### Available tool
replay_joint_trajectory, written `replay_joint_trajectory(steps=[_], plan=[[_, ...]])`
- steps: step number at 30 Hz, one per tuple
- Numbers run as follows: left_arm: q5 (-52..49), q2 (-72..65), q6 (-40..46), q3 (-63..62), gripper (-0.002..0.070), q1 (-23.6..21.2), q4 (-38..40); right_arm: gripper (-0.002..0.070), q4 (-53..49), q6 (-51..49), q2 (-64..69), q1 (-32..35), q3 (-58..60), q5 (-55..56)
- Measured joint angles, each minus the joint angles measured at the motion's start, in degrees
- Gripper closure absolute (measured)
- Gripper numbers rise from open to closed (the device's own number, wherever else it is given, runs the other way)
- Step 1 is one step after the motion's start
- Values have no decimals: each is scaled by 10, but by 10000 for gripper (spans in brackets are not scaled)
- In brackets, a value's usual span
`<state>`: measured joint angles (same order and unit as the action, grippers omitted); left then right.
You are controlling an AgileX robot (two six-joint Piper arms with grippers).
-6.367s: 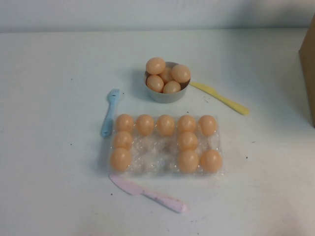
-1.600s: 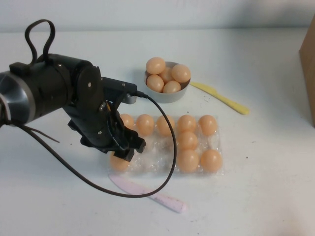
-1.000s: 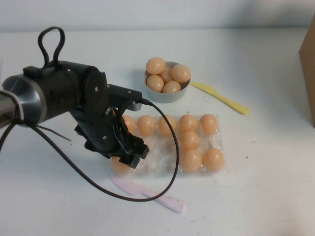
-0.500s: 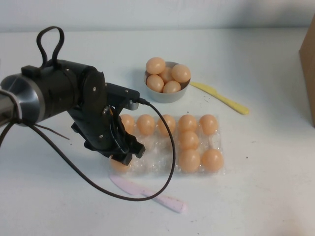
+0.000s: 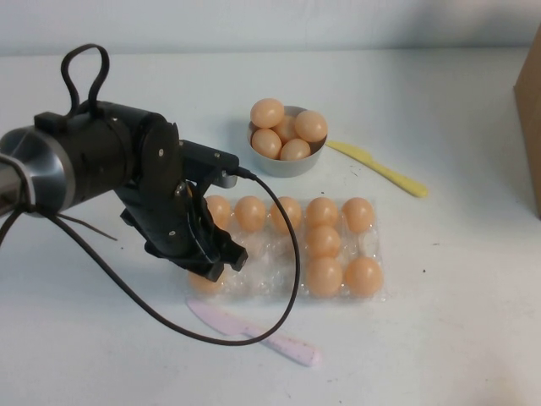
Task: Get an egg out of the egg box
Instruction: Pick up the egg from the plastic box, then place the egg in the bowl
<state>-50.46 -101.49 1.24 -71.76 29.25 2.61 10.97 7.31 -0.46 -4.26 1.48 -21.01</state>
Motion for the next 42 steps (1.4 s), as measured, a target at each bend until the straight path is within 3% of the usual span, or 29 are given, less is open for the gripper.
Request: replay_joint_trajectory(steps=[14,24,32,42], plan=[[-12,89,0,0,393,0,-17,694,0,0,0,0,0,0],[80,100,11,-63,393,0,-50,694,0,0,0,0,0,0],[203,-26,30,-154,393,0,-42,694,0,0,-1,0,0,0],[254,-186,40,-269,394,-10,-26,694,0,0,-1,0,0,0]])
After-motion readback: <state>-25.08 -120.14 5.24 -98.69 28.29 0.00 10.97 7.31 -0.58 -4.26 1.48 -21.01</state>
